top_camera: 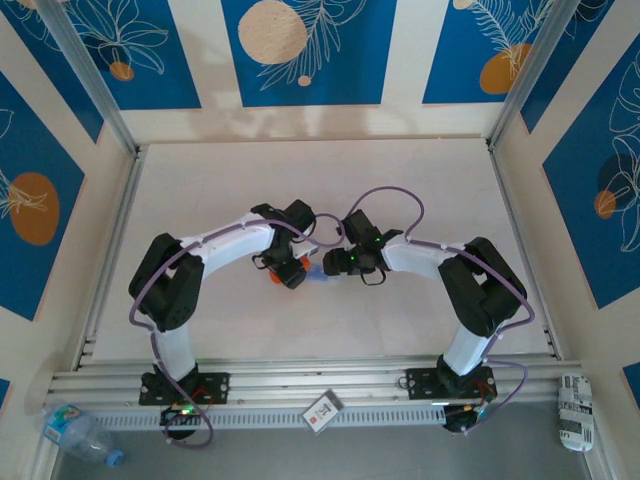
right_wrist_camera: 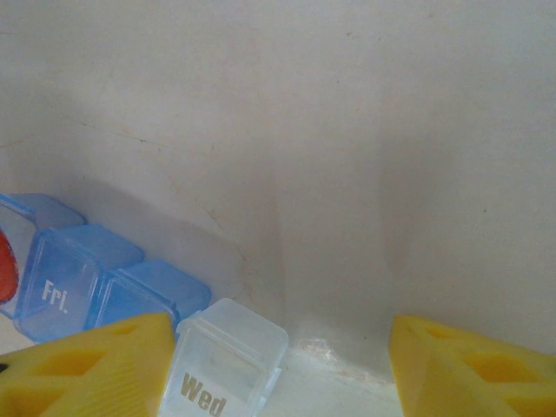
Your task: Sort the pills into containers
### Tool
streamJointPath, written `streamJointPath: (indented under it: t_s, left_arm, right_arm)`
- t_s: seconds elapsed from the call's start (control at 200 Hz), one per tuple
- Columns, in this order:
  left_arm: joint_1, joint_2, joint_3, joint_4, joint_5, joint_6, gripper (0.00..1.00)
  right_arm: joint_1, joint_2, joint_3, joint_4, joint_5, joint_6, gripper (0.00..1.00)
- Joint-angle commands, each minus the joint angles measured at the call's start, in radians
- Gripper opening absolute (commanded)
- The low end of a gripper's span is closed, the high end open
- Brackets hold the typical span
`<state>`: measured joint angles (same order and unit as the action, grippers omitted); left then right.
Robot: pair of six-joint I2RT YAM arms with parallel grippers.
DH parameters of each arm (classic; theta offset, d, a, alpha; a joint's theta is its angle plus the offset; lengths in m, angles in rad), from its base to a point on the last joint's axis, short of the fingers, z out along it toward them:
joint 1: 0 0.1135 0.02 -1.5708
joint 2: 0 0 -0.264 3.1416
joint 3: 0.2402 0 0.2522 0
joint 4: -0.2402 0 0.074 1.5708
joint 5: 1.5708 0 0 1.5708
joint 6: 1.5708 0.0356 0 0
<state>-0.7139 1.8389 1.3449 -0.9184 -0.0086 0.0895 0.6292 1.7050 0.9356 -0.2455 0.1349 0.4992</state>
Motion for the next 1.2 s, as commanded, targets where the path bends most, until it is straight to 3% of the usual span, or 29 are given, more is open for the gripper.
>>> streamJointPath:
  t_s: [0.0,0.68,1.195]
  left_arm:
    - [-0.013,-0.006,0.029,-0.044,-0.013,0.029,0.00]
    - [-0.021,0.043,0.087,-0.113,0.008,0.042,0.00]
    - [-0.015,-0.113,-0.114,0.107,0.010,0.003,0.00]
  right_arm:
    - [0.012,0.023,-0.017,-0.025,0.003,0.005,0.67]
    - [0.014,0.030,-0.023,-0.022,0.004,0.006,0.67]
    - [0.015,0.038,-0.021,-0.026,0.008,0.024,0.67]
